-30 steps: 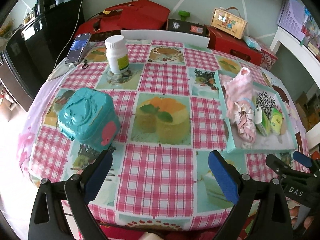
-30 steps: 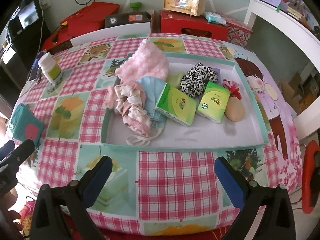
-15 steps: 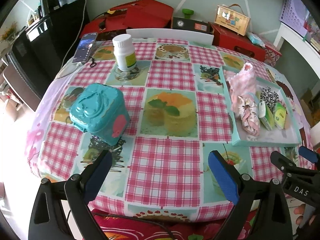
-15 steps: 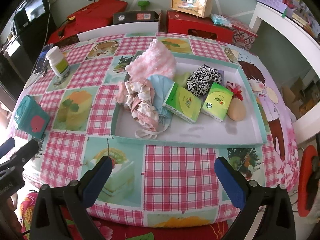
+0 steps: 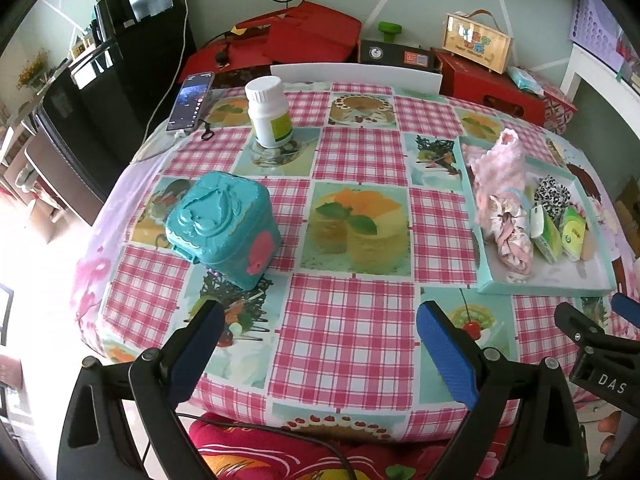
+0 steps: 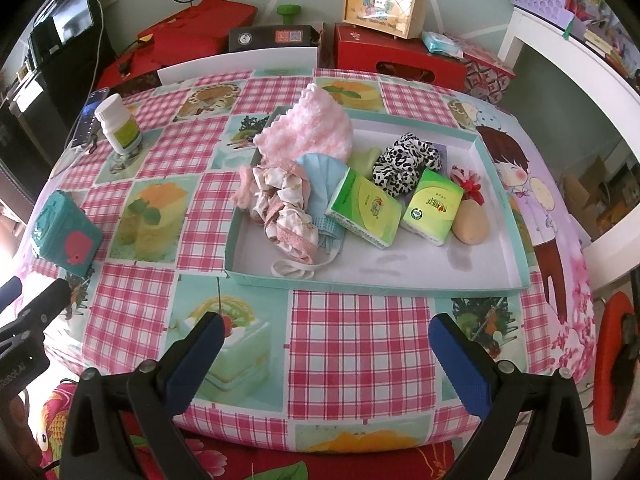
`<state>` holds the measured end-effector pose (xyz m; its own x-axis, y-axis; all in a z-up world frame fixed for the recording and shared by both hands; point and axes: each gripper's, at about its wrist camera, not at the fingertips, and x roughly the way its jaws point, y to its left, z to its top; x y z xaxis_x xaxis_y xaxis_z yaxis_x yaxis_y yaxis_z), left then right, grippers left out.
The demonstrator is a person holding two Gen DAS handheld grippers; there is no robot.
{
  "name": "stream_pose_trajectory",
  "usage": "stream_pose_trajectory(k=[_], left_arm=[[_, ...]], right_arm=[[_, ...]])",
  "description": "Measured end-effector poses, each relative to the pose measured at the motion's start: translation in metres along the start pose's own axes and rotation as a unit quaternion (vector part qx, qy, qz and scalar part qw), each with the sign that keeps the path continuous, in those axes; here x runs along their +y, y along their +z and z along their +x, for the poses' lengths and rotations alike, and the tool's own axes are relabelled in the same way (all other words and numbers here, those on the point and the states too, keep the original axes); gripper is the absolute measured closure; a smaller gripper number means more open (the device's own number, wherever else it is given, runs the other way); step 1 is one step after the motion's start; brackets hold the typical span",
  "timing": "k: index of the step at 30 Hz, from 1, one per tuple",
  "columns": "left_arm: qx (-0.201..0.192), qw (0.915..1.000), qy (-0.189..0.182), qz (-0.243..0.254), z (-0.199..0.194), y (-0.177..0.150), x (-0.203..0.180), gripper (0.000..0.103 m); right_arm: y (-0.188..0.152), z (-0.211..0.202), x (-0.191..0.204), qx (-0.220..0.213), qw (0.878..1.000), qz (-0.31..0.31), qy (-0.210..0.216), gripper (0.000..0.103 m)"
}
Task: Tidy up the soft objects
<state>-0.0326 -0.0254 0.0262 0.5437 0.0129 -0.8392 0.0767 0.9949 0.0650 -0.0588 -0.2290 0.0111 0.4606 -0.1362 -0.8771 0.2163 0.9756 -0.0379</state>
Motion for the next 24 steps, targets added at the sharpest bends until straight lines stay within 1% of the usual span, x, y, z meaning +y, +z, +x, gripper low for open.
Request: stream_pose_trajectory(k=[10, 24], left_arm=[[-0.002, 0.9999, 0.015, 0.005, -0.0026, -0.0001, -0.0004, 0.006], [0.001, 0.9996, 0.029, -0.005, -0.0021, -0.0002, 0.0021, 0.006]], right_arm=[[-0.0002, -0.0018, -0.0008, -0.002, 1.0, -0.001, 0.001, 0.0], [-0.0004, -0.0018, -0.0009, -0.002, 1.0, -0.001, 0.0, 0.0]])
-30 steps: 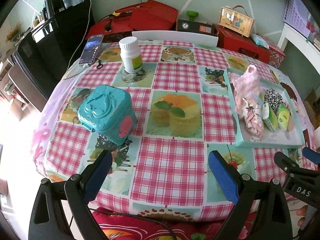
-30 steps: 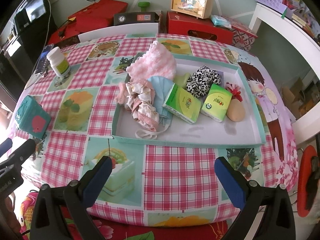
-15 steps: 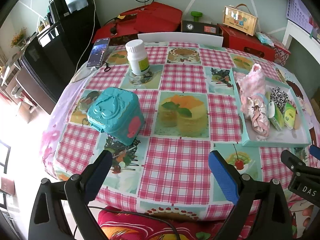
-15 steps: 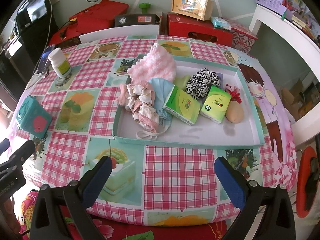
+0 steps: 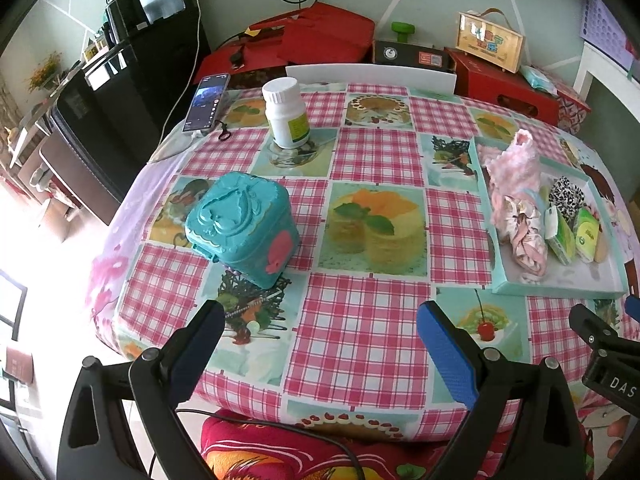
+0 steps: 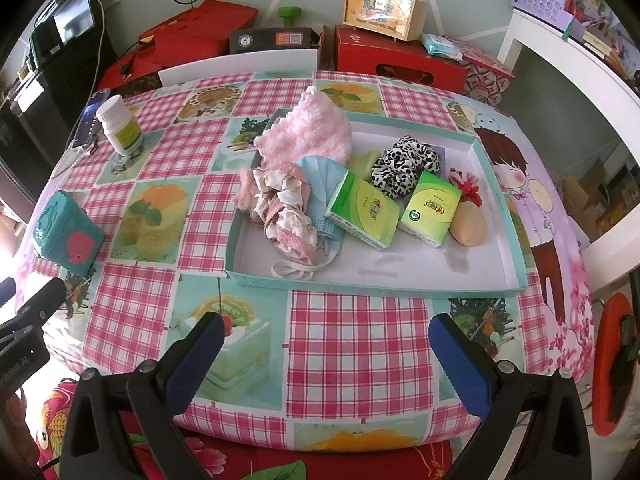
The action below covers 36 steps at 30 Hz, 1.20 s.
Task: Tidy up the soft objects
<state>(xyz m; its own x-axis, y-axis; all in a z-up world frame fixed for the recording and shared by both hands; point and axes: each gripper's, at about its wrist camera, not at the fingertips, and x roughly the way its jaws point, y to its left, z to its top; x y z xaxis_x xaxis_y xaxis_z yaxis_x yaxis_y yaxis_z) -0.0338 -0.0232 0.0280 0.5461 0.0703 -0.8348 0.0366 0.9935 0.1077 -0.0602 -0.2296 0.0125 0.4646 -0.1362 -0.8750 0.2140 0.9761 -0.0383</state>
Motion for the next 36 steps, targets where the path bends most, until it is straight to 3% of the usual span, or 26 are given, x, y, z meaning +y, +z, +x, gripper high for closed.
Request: stream_pose_trajectory(k=[36], left_arm=[[0.007, 0.9999, 0.012, 0.0, -0.0009, 0.0002, 0.0004, 0.006]], right_arm=[[0.0005, -0.0011, -0.0045, 0.003, 1.0, -0.001, -0.001, 0.0]])
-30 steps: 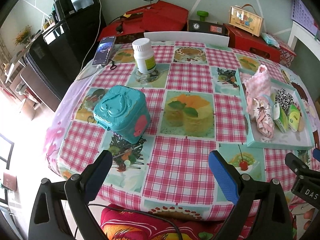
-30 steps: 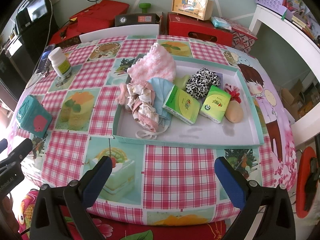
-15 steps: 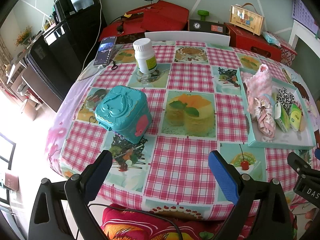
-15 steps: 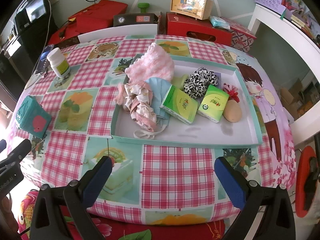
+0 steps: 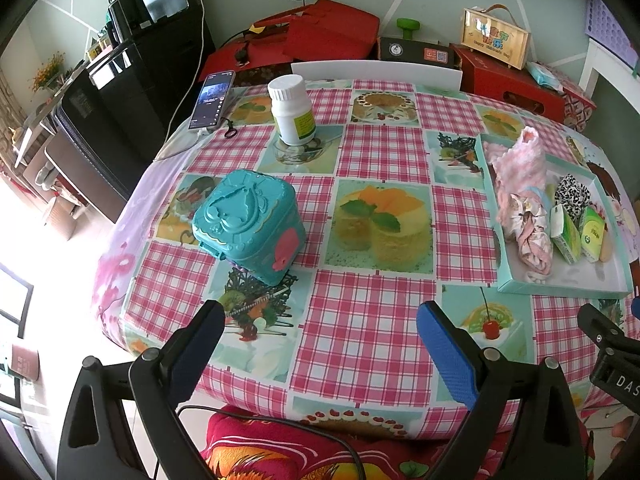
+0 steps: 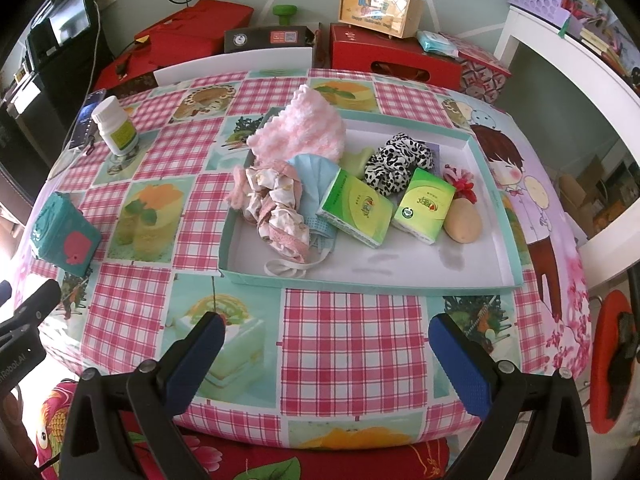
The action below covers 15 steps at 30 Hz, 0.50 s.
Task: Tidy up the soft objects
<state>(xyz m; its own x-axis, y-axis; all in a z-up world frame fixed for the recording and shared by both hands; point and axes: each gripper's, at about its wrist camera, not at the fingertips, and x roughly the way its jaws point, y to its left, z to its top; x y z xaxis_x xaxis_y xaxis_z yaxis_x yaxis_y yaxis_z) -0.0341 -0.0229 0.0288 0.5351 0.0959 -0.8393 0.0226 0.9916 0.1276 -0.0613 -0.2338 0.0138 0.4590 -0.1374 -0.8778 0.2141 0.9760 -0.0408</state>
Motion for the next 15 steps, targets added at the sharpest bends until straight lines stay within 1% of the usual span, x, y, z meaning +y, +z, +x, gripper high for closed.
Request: stream_pose_trajectory(k=[15], left_arm=[[0.006, 1.0, 0.001, -0.002, 0.0028, -0.0011, 0.0022, 0.006]], right_arm=[[-0.0029, 0.0028, -0.0008, 0.004, 1.0, 0.002, -0.001, 0.0]])
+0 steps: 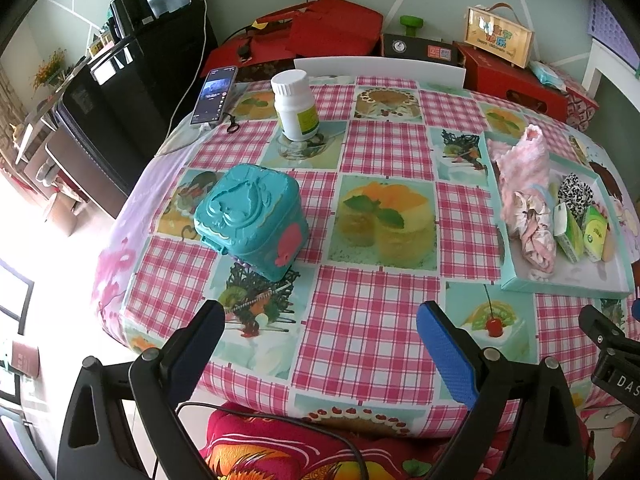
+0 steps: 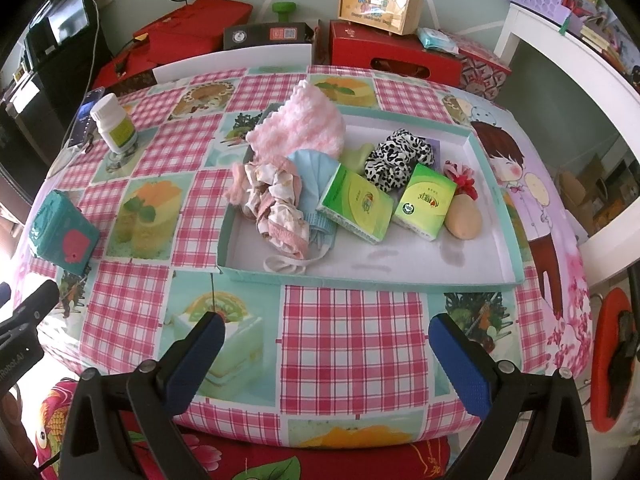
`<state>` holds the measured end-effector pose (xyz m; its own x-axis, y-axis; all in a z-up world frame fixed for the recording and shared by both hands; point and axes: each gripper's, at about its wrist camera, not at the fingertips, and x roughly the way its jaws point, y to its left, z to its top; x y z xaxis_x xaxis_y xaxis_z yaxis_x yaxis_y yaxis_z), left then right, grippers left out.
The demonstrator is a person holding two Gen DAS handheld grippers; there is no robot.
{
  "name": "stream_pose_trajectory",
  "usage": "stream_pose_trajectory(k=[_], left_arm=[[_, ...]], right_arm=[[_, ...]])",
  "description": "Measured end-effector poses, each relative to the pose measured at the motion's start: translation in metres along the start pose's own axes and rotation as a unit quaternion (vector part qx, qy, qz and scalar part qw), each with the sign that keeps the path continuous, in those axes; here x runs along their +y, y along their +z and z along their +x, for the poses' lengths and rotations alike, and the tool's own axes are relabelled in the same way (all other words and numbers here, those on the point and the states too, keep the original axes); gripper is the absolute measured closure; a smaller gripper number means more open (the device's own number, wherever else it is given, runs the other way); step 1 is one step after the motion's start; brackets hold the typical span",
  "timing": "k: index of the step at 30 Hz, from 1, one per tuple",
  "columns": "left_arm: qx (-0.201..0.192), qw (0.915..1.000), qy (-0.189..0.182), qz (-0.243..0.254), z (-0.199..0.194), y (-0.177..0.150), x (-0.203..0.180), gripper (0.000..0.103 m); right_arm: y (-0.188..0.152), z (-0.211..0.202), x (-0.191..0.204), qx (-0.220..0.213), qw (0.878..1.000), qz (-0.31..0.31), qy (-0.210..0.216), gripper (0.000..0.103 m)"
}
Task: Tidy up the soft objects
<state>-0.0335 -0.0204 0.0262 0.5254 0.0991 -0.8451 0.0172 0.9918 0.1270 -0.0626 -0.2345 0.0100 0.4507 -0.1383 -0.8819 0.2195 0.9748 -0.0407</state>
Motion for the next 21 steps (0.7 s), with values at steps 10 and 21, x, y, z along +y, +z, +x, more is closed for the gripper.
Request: stream_pose_trajectory(k=[10, 21], left_arm=[[0.003, 1.0, 0.004, -0.003, 0.0016, -0.0012, 0.0016, 0.006], [0.005, 1.0, 0.002, -0.003, 0.0026, -0.0026, 0.0018, 0.006]], right_arm=[[-0.0005, 0.0028, 0.0015, 0.004, 1.0, 0.001, -0.001, 0.0], [-0.0011, 0.0043, 0.0009, 0.005, 1.0, 0.001, -0.001, 0.0]])
